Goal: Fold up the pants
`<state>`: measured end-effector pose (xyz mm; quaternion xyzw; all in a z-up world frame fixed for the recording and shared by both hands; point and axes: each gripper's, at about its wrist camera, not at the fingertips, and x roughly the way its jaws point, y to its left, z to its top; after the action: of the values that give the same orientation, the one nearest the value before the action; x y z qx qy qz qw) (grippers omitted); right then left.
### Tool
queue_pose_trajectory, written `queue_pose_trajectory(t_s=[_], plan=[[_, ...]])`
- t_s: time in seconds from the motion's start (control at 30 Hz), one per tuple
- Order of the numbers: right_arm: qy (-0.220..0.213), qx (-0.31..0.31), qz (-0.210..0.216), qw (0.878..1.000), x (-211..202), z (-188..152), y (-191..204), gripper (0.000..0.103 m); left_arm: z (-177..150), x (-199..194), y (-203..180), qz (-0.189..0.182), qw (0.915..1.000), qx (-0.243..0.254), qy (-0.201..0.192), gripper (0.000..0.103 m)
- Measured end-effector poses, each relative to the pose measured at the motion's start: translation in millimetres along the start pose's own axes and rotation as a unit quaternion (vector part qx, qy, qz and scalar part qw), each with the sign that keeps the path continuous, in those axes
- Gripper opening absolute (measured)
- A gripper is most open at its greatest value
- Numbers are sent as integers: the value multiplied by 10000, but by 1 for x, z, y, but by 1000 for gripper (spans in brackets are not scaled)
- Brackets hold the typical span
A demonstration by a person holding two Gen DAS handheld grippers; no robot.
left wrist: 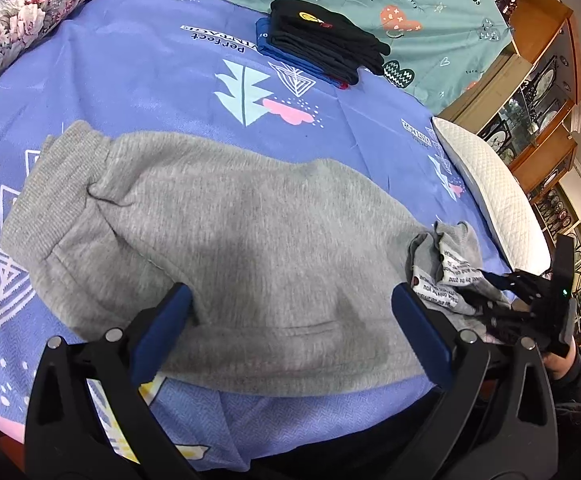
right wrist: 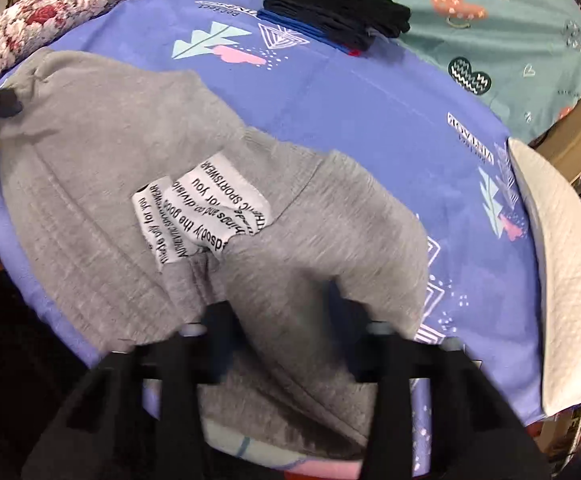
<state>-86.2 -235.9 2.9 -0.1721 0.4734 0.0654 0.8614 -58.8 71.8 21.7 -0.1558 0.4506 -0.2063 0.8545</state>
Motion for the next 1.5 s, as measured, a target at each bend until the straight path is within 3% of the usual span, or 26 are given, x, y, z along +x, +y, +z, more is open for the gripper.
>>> queue_pose_trajectory(t_s=[0.07,0.2,0.37,0.43,0.73,0.83,0.97,1.07,1.43,1.47,1.5], plan=[[-303,341,268,9986,-16,10,-12,14,-1,-3,1,-18,10000,1,-13,101],[-735,428,532,9950,-45,31,-14,13,-2,-4,1,4,10000,-14,-23,101],[-103,-277,465,9985,5,23,36,16,-4,-1,0,40,10000,19,-13,101],[-121,-397,337,9986,13,15,44,18,-5,-1,1,4,10000,5,0,101],[-269,244,1044,9939,-6,20,31,20,-5,3,2,47,10000,0,-11,101],[-82,76,1070,9942,8,20,45,22,-5,3,2,34,10000,-2,4,101],[-47,-318,920,9952,6,11,57,49,-6,2,4,-14,10000,16,12,101],[35,-391,878,9954,4,5,55,55,-6,2,4,-6,10000,19,-4,101],[279,-430,615,9968,19,7,46,57,-8,0,6,-54,10000,12,-8,101],[230,-503,603,9966,19,6,49,52,-8,-1,6,-58,10000,6,-11,101],[177,-528,661,9963,18,7,50,38,-8,-1,6,-60,10000,-3,-18,101]])
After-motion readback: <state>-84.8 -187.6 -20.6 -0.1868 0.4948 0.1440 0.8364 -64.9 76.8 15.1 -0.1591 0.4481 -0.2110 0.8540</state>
